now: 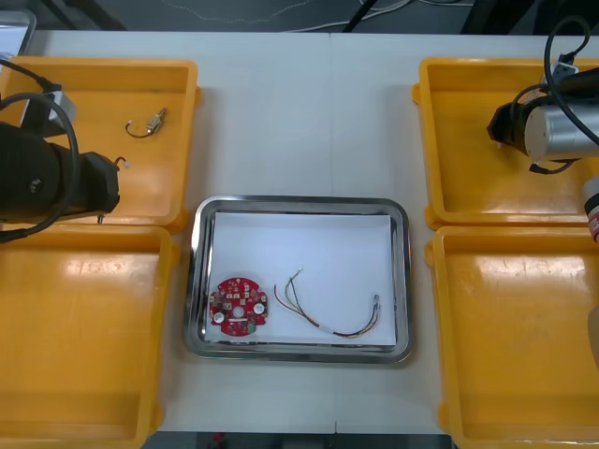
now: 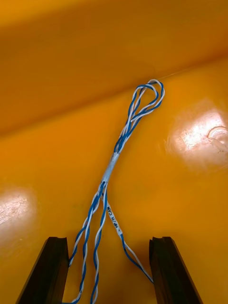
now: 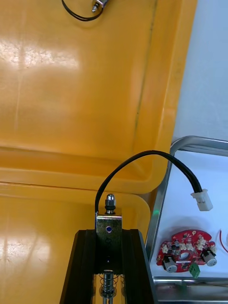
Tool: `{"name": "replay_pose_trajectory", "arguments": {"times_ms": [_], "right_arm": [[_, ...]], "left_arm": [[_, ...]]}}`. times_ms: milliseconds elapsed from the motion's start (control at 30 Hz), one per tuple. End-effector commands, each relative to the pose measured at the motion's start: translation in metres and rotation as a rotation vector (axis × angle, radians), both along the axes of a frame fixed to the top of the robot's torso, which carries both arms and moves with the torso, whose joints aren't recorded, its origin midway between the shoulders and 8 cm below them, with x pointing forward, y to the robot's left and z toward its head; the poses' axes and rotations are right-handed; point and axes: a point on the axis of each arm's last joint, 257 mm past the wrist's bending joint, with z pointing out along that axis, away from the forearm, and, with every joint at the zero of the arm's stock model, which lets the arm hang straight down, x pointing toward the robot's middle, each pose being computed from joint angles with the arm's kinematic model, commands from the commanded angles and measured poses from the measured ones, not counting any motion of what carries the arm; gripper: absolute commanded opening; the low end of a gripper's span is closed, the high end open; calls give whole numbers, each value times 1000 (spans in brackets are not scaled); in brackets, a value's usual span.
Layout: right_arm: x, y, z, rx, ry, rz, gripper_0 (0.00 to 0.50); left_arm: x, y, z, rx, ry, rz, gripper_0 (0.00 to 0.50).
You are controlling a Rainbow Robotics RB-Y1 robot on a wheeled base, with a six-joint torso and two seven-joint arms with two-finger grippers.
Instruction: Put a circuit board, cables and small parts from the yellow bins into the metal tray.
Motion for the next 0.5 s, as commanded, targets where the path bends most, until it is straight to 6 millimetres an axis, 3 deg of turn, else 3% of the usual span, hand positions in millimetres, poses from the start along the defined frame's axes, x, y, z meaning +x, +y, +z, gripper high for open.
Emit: {"name": "replay_pose_trajectory", "arguments": {"times_ms": [33,100,133,167,200,233,267,333,500], "right_arm": [[14,13,29,6,-52,29,500],[14,13,29,8,-51,29,500],[14,13,29,8,-52,29,437],[14,13,29,9,-53,29,298],[14,14,29,11,-51,30,218],[14,13,29,12,-52,29,79],[14,14,29,12,-51,30,22],[14,14,29,11,-51,31,0],[14,11,33,-6,-53,36,0]], "left_arm": [[-15,-16,-4,23,7,11,0],[-17,-20,-7,19,13,13,0],[-19,-22,-10,24,19,8,0],[-19,-25,-12,29,21,5,0],[-20,-26,-13,35,23,2,0],[-21,-28,-15,41,25,-1,0],[-22,-31,-18,48,29,-6,0],[-23,-36,-24,57,34,-11,0],[-20,-50,-34,72,15,-11,0]]}}
